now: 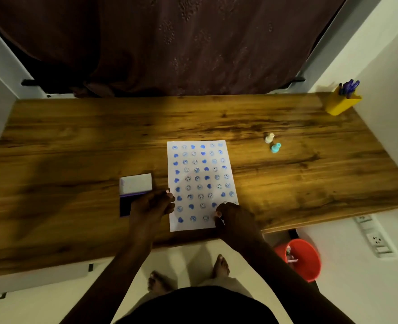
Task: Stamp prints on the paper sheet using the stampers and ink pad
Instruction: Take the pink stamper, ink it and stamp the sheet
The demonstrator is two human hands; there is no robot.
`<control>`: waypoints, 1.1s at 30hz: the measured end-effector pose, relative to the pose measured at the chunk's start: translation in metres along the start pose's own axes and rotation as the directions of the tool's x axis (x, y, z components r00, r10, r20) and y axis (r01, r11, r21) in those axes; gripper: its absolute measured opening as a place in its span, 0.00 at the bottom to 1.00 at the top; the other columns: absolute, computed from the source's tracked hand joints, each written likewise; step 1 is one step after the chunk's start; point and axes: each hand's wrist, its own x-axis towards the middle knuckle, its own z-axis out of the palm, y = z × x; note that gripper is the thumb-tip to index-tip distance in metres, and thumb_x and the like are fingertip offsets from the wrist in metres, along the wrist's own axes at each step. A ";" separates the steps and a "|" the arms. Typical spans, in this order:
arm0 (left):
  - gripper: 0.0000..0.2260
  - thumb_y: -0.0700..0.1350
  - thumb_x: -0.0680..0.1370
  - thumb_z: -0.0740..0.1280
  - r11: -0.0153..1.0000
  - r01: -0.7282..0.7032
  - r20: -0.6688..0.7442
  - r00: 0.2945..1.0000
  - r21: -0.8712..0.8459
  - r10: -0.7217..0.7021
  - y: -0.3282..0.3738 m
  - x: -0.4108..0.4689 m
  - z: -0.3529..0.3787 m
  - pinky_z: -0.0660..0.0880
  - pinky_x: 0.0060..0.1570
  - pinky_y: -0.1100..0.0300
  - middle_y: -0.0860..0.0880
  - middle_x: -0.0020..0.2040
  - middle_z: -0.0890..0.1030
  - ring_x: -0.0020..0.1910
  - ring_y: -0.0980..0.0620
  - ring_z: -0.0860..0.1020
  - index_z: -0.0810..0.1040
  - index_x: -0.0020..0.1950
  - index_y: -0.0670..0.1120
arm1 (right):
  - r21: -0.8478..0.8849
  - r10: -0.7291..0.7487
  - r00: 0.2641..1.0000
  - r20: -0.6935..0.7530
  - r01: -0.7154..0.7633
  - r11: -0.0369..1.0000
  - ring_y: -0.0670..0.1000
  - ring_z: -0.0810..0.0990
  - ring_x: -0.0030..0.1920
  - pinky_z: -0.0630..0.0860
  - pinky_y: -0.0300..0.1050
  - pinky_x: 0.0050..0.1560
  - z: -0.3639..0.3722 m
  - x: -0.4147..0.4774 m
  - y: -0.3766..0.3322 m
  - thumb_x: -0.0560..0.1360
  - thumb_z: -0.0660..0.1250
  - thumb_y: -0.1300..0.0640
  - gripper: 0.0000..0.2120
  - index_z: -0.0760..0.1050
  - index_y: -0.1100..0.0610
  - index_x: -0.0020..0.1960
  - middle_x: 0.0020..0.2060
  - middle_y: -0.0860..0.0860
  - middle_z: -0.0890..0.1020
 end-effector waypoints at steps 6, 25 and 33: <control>0.04 0.41 0.76 0.76 1.000 0.002 0.004 1.000 -0.001 -0.002 -0.005 0.002 -0.004 0.85 0.46 0.56 0.48 0.44 0.90 0.42 0.50 0.88 0.87 0.50 0.48 | -0.066 0.012 1.000 0.006 -0.011 0.998 0.54 0.84 0.58 0.83 0.50 0.58 0.009 0.002 -0.006 0.78 0.69 0.48 0.15 0.79 0.54 0.61 0.59 0.53 0.84; 0.12 0.38 0.76 0.76 0.999 -0.039 0.203 0.979 0.028 0.033 0.008 -0.006 0.030 0.85 0.47 0.59 0.45 0.51 0.89 0.51 0.43 0.88 0.86 0.60 0.41 | 0.671 0.376 0.903 0.206 -0.410 0.618 0.49 0.86 0.35 0.80 0.39 0.36 -0.039 0.020 0.024 0.70 0.81 0.51 0.14 0.85 0.59 0.47 0.41 0.54 0.88; 0.17 0.39 0.75 0.77 0.980 -0.151 0.375 0.922 0.128 0.093 0.011 -0.022 0.075 0.85 0.43 0.59 0.58 0.49 0.89 0.52 0.50 0.87 0.87 0.45 0.64 | 0.962 0.080 0.962 0.262 -0.267 0.055 0.52 0.84 0.40 0.80 0.43 0.41 -0.060 0.005 0.041 0.73 0.76 0.58 0.13 0.84 0.65 0.54 0.43 0.60 0.86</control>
